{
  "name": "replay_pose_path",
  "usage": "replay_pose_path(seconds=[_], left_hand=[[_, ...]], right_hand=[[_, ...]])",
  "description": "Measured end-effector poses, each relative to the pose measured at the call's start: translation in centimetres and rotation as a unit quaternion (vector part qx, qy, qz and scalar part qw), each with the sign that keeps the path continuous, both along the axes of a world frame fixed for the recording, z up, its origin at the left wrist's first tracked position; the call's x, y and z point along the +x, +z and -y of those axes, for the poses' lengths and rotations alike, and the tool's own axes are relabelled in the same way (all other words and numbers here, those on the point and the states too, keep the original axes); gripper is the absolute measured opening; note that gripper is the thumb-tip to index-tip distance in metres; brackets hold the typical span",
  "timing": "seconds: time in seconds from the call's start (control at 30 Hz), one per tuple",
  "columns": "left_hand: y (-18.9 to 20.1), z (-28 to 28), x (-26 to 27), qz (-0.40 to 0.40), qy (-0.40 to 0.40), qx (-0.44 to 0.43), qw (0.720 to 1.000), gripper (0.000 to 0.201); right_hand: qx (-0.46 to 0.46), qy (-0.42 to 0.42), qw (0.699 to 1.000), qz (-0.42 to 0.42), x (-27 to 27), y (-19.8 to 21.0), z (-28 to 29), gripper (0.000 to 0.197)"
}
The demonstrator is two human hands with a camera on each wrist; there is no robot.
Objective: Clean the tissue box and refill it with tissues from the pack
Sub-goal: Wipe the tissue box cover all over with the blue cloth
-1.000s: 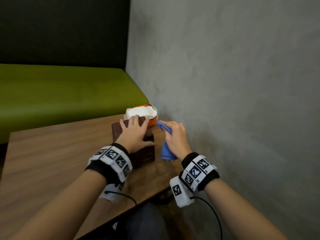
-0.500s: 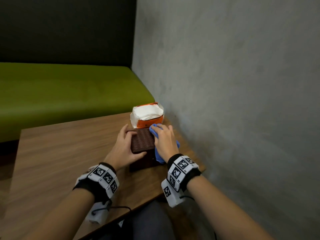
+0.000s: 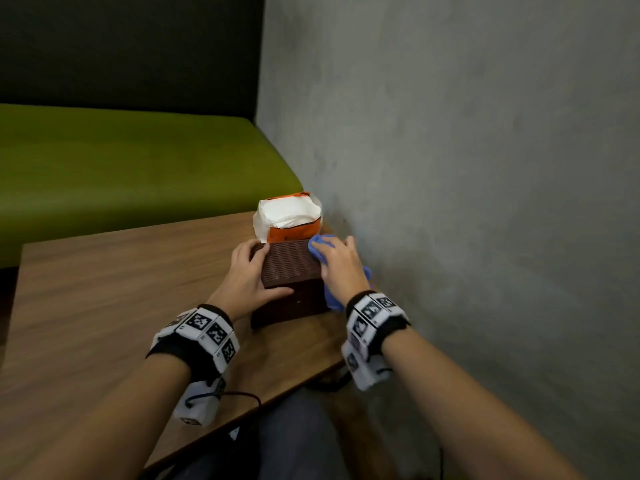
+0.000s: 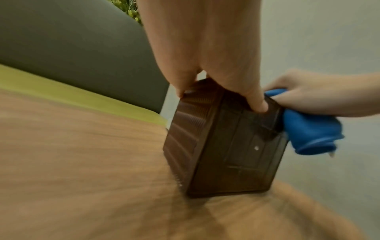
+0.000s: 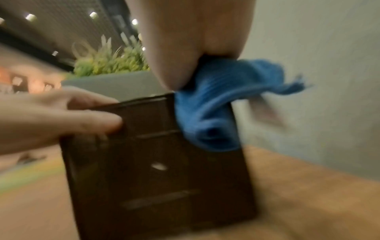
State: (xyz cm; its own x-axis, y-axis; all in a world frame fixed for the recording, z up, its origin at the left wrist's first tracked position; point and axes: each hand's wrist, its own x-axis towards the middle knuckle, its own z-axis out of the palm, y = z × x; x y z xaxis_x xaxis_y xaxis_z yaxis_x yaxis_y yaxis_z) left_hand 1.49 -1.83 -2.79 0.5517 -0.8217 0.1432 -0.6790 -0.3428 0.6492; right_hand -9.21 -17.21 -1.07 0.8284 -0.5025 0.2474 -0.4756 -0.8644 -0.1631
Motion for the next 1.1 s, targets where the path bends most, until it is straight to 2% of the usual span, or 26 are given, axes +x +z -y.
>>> replay_pose_path(seconds=[0.1,0.2,0.27,0.33,0.43,0.5,0.57,0.63,0.7,0.77,0.83,0.9,0.97,1.03,1.1], left_hand=[[0.2,0.5,-0.9,0.001,0.015,-0.001,1.0,0.097],[0.5,0.0,-0.7,-0.028,0.014,0.002,0.999,0.106],[0.3,-0.5,-0.2,-0.028,0.024,-0.003,0.999,0.109],[0.4,-0.6,-0.1,-0.023,0.021,0.001,1.0,0.105],[0.6,-0.2,-0.6,-0.017,0.015,0.005,1.0,0.094],[0.6,-0.1,-0.8,-0.008,0.027,0.001,1.0,0.093],[0.7,-0.1,-0.8,-0.011,0.027,0.005,1.0,0.093],[1.0,-0.4,-0.6,-0.028,0.022,0.014,0.999,0.094],[1.1,-0.7,-0.4,-0.028,0.026,0.019,0.999,0.102],[1.1,-0.9,-0.4,-0.023,0.02,0.026,0.999,0.104],[1.1,-0.7,-0.5,-0.021,0.013,0.027,0.999,0.096],[1.1,-0.3,-0.8,-0.014,0.018,0.024,0.999,0.093],[1.3,-0.3,-1.0,-0.013,0.02,0.027,0.999,0.094],[1.3,-0.8,-1.0,-0.02,0.018,0.024,0.999,0.1],[1.0,-1.5,-0.4,-0.016,0.021,0.016,1.0,0.102]], right_hand=[[0.003,-0.022,1.0,-0.021,2.9,0.8,-2.9,0.033],[-0.003,0.087,0.996,-0.027,3.1,1.4,-6.6,0.039],[-0.007,0.153,0.988,-0.016,0.8,1.4,-6.2,0.042],[-0.027,0.13,0.991,-0.029,-0.9,0.7,-3.5,0.042],[0.014,-0.028,0.999,-0.039,-0.4,0.2,1.1,0.035],[0.032,-0.051,0.998,-0.03,1.2,0.8,0.5,0.033],[0.006,-0.006,0.999,-0.035,2.6,1.1,-2.7,0.033],[-0.002,0.107,0.994,-0.017,2.2,1.2,-6.2,0.038],[0.002,0.177,0.984,-0.004,0.3,1.4,-6.3,0.041],[-0.019,0.153,0.988,0.0,-1.2,1.2,-3.3,0.043],[-0.013,0.061,0.998,-0.005,-1.3,0.8,0.5,0.04],[0.024,-0.004,0.999,-0.035,0.2,1.2,1.5,0.034],[0.028,0.008,0.999,-0.029,2.5,1.1,-1.5,0.033],[0.014,0.068,0.997,-0.016,3.2,0.8,-5.7,0.036],[0.002,0.135,0.991,0.005,1.6,0.7,-7.4,0.04]])
